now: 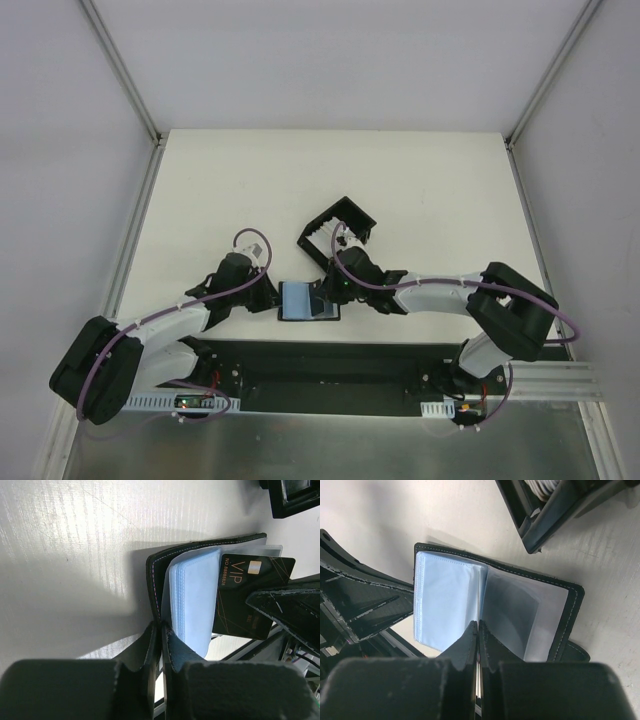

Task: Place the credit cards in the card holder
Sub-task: Insert the credit card into the card holder.

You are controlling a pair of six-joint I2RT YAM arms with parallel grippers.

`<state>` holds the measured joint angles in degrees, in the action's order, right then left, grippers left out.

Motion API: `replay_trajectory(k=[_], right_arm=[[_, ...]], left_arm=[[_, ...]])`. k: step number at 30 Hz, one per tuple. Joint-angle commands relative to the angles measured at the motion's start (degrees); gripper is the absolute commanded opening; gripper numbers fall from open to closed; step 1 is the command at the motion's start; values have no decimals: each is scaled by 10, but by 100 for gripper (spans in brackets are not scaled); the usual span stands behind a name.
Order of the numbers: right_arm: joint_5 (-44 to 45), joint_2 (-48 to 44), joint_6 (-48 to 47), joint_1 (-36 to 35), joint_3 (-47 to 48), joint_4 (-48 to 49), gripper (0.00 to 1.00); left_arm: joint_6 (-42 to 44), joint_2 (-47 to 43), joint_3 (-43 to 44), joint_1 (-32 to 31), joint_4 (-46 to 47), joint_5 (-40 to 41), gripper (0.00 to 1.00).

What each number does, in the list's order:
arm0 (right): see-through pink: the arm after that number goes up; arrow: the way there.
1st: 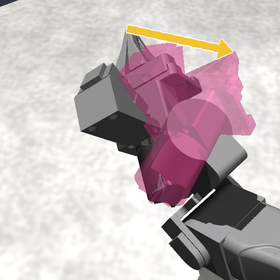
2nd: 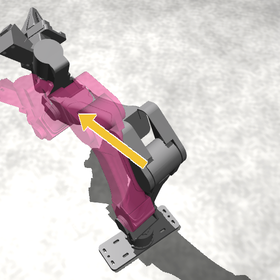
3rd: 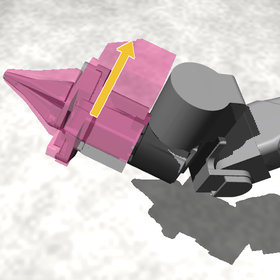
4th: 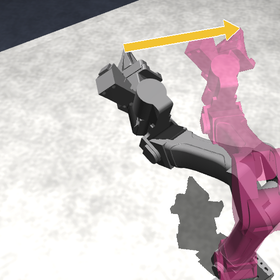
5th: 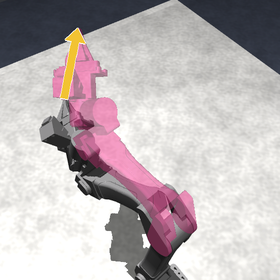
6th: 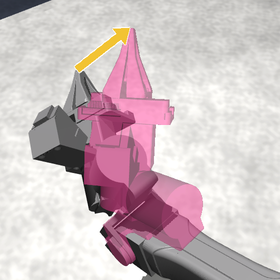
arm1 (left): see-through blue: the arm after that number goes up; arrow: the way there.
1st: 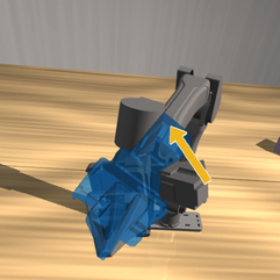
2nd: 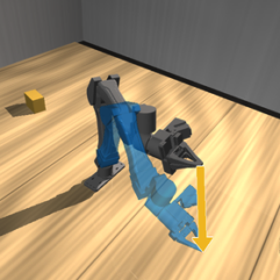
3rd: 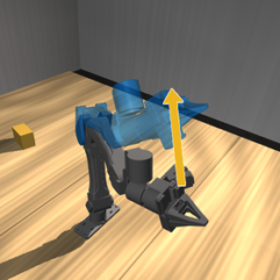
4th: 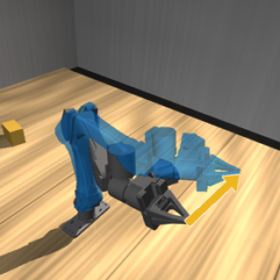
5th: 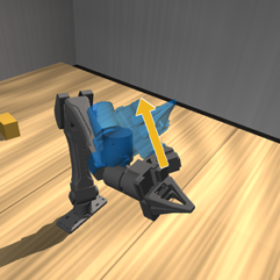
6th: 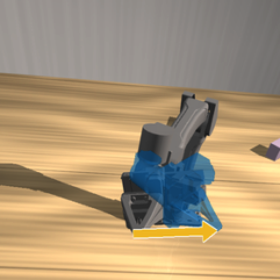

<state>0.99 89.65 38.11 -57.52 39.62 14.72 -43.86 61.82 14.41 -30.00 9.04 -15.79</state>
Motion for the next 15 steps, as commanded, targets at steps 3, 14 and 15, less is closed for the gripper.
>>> replay_trajectory(k=[3,14,15], right_arm=[[-4,-19,6,4,-1,29,0],[-42,-11,62,25,-47,122,0],[-44,-6,70,27,-53,131,0]], left_arm=[[25,3,-16,-2,-51,32,0],[25,19,-11,-2,-50,35,0],[25,19,-11,-2,-50,35,0]])
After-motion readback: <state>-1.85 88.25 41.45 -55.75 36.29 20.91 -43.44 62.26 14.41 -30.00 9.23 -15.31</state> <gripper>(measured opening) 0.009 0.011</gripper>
